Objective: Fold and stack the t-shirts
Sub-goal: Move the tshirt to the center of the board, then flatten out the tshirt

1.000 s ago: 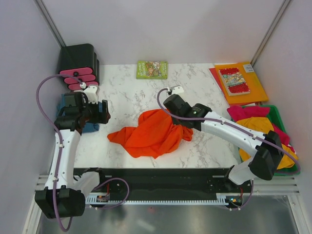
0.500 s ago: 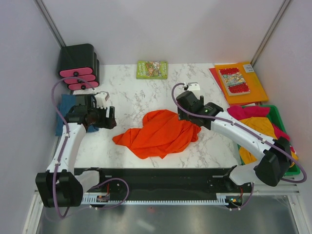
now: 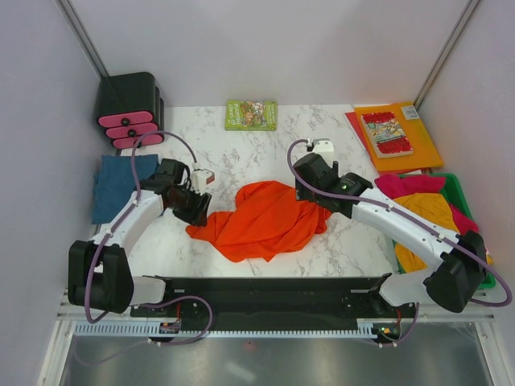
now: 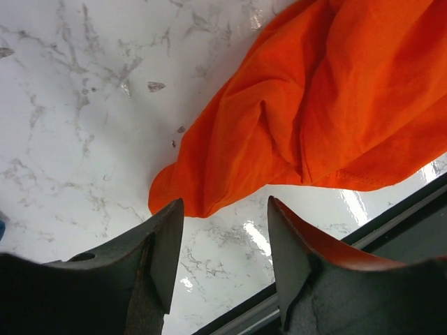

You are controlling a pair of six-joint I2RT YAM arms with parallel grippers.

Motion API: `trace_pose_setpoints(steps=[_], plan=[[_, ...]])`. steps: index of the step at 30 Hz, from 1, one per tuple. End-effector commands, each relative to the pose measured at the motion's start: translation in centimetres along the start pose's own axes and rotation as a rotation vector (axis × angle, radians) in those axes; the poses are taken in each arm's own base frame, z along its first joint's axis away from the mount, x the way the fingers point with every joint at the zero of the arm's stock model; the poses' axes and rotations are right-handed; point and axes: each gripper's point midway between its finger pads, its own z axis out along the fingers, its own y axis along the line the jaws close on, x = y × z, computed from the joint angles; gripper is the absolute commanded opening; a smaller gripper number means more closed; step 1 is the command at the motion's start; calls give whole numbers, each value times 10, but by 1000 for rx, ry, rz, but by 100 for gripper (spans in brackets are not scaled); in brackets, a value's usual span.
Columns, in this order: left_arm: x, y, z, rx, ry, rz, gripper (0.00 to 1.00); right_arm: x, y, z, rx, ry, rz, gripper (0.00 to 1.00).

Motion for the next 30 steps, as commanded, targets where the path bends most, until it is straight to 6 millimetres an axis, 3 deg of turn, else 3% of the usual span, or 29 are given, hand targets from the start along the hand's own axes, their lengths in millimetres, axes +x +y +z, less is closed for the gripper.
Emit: trace_pose_setpoints(steps=[1, 9, 13, 14, 15, 17, 18, 19, 23, 25, 26, 30], plan=[[2, -10, 6, 42, 8, 99, 57, -6, 4, -3, -5, -28, 42, 70], [29, -9, 23, 65, 116, 137, 57, 0, 9, 3, 3, -16, 54, 70], [36, -8, 29, 73, 147, 141, 47, 3, 12, 4, 7, -16, 54, 70], [36, -8, 29, 74, 145, 146, 46, 3, 12, 3, 7, -16, 57, 70], [36, -8, 29, 75, 142, 148, 38, 2, 12, 3, 8, -18, 58, 70], [36, -8, 30, 75, 143, 149, 36, 4, 12, 4, 10, -14, 54, 70], [35, -7, 31, 72, 143, 148, 23, 5, 12, 4, 12, -14, 55, 70], [34, -6, 30, 70, 142, 151, 19, 5, 12, 4, 11, -12, 57, 70], [31, -6, 30, 63, 131, 149, 18, 7, 11, 4, 15, -14, 58, 69], [28, -3, 29, 44, 119, 151, 4, 7, 11, 5, 19, -13, 57, 69], [26, -1, 29, 35, 114, 151, 2, 6, 10, 5, 20, -17, 58, 69], [-1, 11, 10, -73, 3, 147, 2, -1, 1, 0, 54, -55, 81, 69]])
